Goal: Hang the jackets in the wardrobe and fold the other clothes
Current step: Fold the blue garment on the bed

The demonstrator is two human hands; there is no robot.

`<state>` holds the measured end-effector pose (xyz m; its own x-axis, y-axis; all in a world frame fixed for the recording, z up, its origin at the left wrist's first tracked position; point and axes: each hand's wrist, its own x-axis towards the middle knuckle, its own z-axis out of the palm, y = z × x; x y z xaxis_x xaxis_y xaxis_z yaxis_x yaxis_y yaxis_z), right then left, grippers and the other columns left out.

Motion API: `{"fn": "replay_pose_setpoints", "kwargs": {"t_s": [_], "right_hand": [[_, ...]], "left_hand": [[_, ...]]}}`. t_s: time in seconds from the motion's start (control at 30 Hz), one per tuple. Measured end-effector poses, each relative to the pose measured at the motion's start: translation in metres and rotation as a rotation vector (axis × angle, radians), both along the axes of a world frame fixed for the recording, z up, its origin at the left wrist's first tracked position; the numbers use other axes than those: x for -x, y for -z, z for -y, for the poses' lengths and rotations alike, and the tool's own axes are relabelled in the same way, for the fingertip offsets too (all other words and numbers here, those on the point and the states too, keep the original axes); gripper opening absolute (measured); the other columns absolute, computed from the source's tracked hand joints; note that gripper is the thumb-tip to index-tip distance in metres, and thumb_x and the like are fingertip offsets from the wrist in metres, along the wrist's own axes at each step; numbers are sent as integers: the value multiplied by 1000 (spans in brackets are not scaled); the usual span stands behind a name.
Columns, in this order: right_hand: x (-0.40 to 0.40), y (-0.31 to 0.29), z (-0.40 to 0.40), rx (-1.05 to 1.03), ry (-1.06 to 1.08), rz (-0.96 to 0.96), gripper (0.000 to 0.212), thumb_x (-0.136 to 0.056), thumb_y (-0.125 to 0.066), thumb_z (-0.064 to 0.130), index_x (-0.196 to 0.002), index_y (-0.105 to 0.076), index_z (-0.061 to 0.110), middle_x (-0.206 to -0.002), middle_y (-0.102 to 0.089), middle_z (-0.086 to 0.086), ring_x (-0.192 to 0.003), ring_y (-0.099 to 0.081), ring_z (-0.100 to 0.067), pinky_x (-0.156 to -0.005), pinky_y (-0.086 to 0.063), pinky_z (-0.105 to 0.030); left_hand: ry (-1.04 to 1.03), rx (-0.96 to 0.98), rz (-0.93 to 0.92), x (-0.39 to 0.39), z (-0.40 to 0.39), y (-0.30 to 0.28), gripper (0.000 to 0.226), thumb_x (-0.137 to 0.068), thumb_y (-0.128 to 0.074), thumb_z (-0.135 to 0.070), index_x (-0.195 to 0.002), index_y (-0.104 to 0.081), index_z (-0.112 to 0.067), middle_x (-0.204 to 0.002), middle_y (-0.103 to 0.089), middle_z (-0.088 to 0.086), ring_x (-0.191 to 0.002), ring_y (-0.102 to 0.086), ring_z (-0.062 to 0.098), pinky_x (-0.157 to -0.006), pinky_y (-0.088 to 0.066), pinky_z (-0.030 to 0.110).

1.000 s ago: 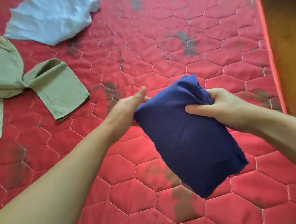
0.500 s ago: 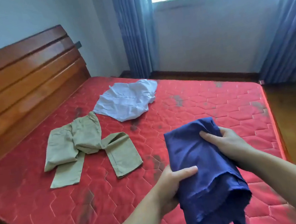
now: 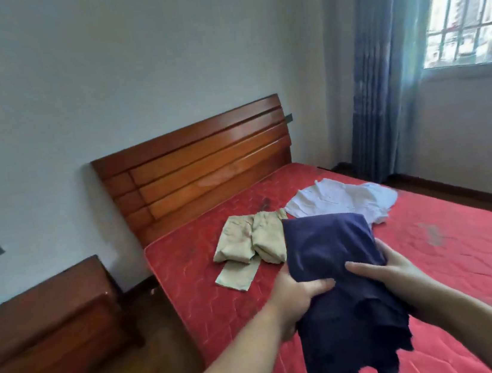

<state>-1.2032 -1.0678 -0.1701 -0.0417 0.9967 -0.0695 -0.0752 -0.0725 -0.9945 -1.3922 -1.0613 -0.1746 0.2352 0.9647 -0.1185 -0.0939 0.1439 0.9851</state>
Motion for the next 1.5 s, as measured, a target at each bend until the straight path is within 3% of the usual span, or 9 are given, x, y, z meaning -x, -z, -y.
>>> {"fn": "replay_pose_setpoints", "kwargs": {"t_s": [0.17, 0.3, 0.57, 0.87, 0.97, 1.17, 1.27, 1.4, 1.5], "right_hand": [[109, -20, -1, -105, -208, 108, 55, -77, -81, 18, -124, -57, 31, -113, -72, 4, -109, -66, -19, -96, -51, -44], [217, -44, 3, -182, -341, 101, 48, -80, -75, 2, -116, -58, 28, -107, -71, 8, -94, -67, 2, -79, -54, -18], [437, -44, 13, -112, -583, 99, 29, -86, -69, 11, -110, -63, 26, -96, -75, 5, -93, -70, -12, -79, -52, -31], [648, -45, 12, -250, -691, 196, 33, -84, -73, 8, -110, -60, 23, -96, -70, 8, -87, -62, 1, -65, -45, -12], [689, -53, -6, -286, -688, 188, 34, -83, -72, 4, -110, -59, 21, -93, -67, 11, -84, -57, 3, -67, -41, -13], [761, -43, -81, -284, -700, 163, 35, -84, -73, 10, -115, -59, 19, -99, -68, 7, -88, -59, 0, -66, -42, -14], [807, -46, -129, -266, -742, 113, 33, -87, -71, 15, -116, -58, 21, -101, -67, 8, -90, -61, -1, -66, -43, -13], [878, -59, -201, -193, -837, 24, 29, -91, -66, 22, -118, -56, 22, -110, -67, 5, -95, -63, -7, -69, -47, -18], [930, -77, -245, -134, -910, -37, 26, -91, -66, 24, -115, -58, 22, -105, -71, 2, -92, -70, -14, -71, -52, -25]], "left_hand": [[-311, 41, 47, 101, 40, -18, 24, -90, -69, -12, -114, -66, -13, -104, -75, 9, -96, -72, 25, -86, -58, 38], [-628, -4, -9, 200, 65, -24, 25, -95, -62, -31, -118, -66, -20, -108, -74, 1, -101, -70, 20, -95, -54, 42], [-968, -1, -205, 389, 122, -24, 20, -100, -51, -38, -111, -64, -29, -110, -70, -10, -103, -65, 9, -95, -52, 33], [-1155, 9, -306, 581, 136, -22, 14, -102, -46, -37, -113, -55, -37, -111, -62, -19, -112, -57, 5, -87, -41, 12], [-1177, 29, -326, 621, 120, -29, 15, -103, -42, -38, -114, -51, -37, -105, -54, -22, -113, -53, 5, -79, -35, 10], [-1157, 52, -290, 694, 43, -23, 14, -103, -43, -37, -109, -55, -37, -111, -59, -18, -107, -55, 5, -94, -41, 18], [-1198, 62, -315, 741, -3, -23, 29, -98, -46, -47, -118, -62, -33, -120, -65, -13, -115, -59, 9, -103, -45, 30], [-1256, 134, -317, 807, -67, -43, 54, -81, -39, -70, -117, -63, -39, -115, -69, -14, -108, -65, 13, -99, -51, 40], [-1282, 60, -276, 844, -101, -73, 34, -99, -40, -50, -117, -63, -33, -115, -69, -10, -106, -65, 13, -96, -53, 37]]}}
